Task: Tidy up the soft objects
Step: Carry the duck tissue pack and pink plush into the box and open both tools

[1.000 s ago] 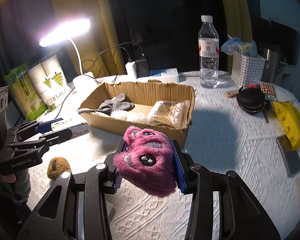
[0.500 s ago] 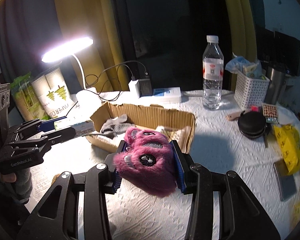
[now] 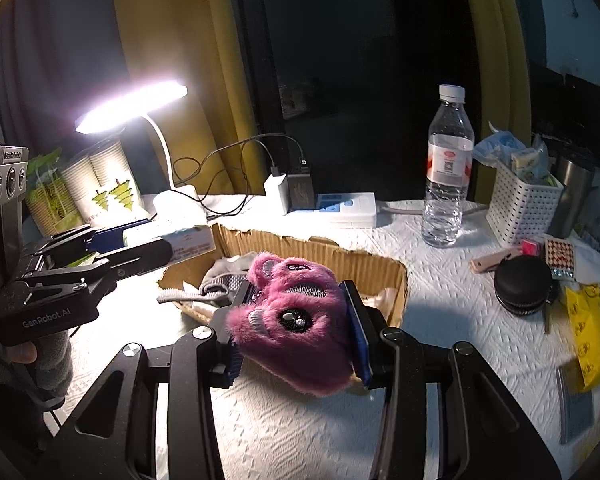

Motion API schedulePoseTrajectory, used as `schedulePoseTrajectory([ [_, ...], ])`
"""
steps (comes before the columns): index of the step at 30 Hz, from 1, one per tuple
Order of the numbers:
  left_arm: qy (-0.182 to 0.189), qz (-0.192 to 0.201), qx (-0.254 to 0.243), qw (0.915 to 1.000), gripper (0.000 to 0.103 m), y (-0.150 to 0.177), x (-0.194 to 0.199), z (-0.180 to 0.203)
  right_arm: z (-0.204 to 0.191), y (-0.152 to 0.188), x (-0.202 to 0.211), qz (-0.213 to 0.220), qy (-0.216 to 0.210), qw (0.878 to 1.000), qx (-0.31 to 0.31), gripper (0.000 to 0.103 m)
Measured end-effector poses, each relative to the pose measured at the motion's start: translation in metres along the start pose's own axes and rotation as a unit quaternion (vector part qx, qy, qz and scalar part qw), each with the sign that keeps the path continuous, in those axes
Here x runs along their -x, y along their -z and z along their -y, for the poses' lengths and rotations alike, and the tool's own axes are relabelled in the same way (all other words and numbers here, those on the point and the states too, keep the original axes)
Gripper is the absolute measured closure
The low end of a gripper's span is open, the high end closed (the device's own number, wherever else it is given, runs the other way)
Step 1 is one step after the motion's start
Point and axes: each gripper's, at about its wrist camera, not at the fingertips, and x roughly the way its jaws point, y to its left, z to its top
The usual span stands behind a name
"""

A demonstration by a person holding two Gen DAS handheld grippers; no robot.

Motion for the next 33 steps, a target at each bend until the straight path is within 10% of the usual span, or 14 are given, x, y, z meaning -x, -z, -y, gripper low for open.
schedulePoseTrajectory([
  [12,0.004,-0.026,0.034,0.9991,0.054,0.0,-0.054,-0.02,0.0,-0.023,-0.046,-0.012,-0.017,1.0,0.009,0.058],
  [16,-0.001,-0.037,0.052,0.998,0.03,0.003,-0.07,-0.029,0.001,-0.027,-0.071,-0.017,-0.025,1.0,0.005,0.058],
  [33,-0.019,-0.035,0.055,0.9977,0.029,0.009,-0.052,-0.036,-0.003,-0.022,-0.073,-0.037,-0.012,0.999,-0.001,0.044],
])
